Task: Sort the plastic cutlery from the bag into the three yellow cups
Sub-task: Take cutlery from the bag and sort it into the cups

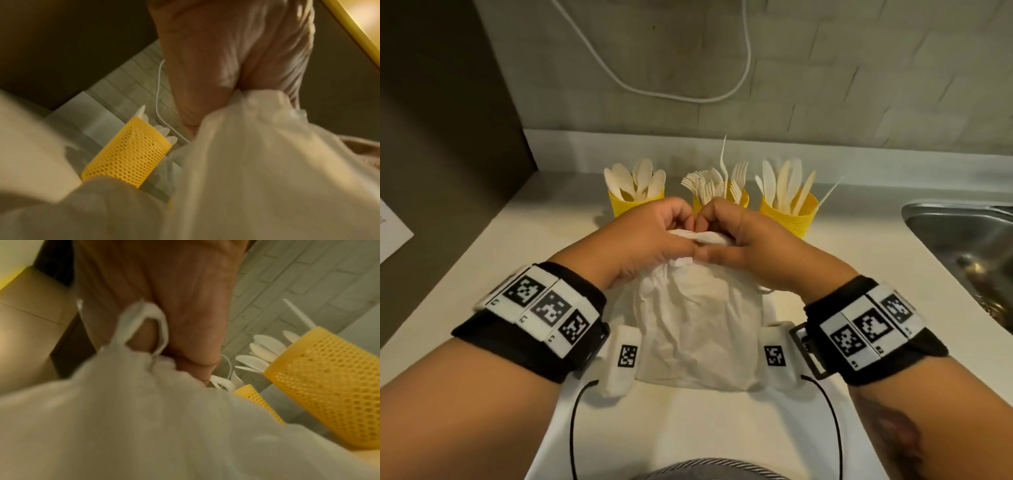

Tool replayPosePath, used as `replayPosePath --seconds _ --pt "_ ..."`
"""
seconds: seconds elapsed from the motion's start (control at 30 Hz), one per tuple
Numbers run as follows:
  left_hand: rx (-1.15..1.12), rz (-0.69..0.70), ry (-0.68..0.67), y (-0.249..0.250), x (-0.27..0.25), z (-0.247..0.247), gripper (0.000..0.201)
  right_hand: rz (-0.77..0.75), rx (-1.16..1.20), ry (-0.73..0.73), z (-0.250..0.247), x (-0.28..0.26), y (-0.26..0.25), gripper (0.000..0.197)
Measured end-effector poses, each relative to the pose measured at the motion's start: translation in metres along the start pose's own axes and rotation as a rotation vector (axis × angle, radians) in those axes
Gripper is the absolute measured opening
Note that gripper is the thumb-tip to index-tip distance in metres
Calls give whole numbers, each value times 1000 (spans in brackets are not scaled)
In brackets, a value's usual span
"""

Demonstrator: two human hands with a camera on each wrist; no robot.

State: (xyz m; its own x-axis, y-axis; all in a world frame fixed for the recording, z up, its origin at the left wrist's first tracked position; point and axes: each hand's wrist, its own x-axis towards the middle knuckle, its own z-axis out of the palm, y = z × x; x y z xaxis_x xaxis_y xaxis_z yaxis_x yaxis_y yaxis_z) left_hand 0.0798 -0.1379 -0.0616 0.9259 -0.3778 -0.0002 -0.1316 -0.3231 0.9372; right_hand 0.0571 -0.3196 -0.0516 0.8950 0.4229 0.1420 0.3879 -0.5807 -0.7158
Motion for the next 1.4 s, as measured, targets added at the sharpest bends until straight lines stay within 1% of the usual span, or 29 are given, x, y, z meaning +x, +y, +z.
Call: replayPosePath --seconds 0.07,0.1,0.2,0.27,0.3,0.33,0.37,0.43,0.47,0.5,0.53,0.6,0.63,0.67,0.7,0.73,0.77,0.8,0.83,0.87,0.93,1.0,1.03,1.1,1.17,1.2,1.23,1.3,1.4 --pt "129 -8 5 -3 -2 -8 17 42 36 -4 -8 -6 6 7" --pt "194 -9 18 -3 -4 -11 15 59 39 -16 -11 -8 11 6" --pt "268 -7 59 -6 -8 -14 25 28 11 -31 -18 -14 18 16" --pt "241 -22 87 -11 -10 -18 34 -10 12 30 -23 -15 25 23" --pt "212 -39 101 -14 -11 -23 37 -28 92 82 -26 -16 30 25" --pt "174 -66 115 -18 -13 -28 38 -45 253 137 -29 -18 36 28" --pt "137 -99 135 -22 -13 -33 38 -61 477 170 -31 -20 40 32" --pt "87 -178 176 -32 -15 -43 34 -51 889 148 -37 -28 46 36" --pt "78 -211 197 -35 -15 -45 26 -32 974 101 -40 -32 46 33" --pt "87 -234 219 -38 -15 -45 19 -4 962 31 -41 -35 45 28" --pt "126 -241 247 -39 -14 -45 19 33 853 -55 -42 -36 43 23" --pt "254 -218 301 -37 -12 -41 24 142 398 -197 -40 -34 40 25" --pt "331 -195 309 -33 -11 -39 25 198 149 -234 -37 -32 37 25" --pt "409 -160 296 -30 -12 -37 30 227 -41 -254 -35 -28 34 20" --pt "478 -97 269 -26 -13 -35 39 225 -164 -277 -31 -25 30 15" --pt "526 -8 234 -18 -17 -33 48 205 -239 -304 -28 -22 27 16" --pt "542 102 190 -8 -21 -29 52 194 -276 -334 -25 -20 24 21" --pt "538 213 127 2 -25 -24 50 188 -300 -356 -21 -18 22 27" --pt "553 289 42 7 -26 -18 46 173 -338 -368 -18 -17 19 31" --pt "611 325 -57 11 -26 -10 41 144 -389 -371 -14 -15 17 33" --pt "831 313 -240 7 -20 3 38 71 -516 -385 -7 -12 12 30" --pt "1035 205 -374 1 -16 6 34 47 -624 -434 -5 -11 8 27" --pt "1089 161 -419 -1 -16 5 30 59 -665 -466 -6 -12 7 27" --pt "1129 125 -494 -3 -20 2 35 66 -768 -513 -9 -15 5 28" --pt "1190 153 -493 -1 -24 0 32 51 -885 -498 -11 -17 3 30" --pt "1220 178 -480 0 -26 0 28 65 -933 -477 -13 -18 2 35" --pt "1237 189 -467 -1 -27 0 28 108 -966 -461 -14 -20 1 41" --pt "1259 169 -442 -3 -29 0 42 161 -1045 -408 -15 -22 -2 59" --pt "1174 146 -313 -6 -25 -2 58 130 -1136 -284 -16 -19 1 86"
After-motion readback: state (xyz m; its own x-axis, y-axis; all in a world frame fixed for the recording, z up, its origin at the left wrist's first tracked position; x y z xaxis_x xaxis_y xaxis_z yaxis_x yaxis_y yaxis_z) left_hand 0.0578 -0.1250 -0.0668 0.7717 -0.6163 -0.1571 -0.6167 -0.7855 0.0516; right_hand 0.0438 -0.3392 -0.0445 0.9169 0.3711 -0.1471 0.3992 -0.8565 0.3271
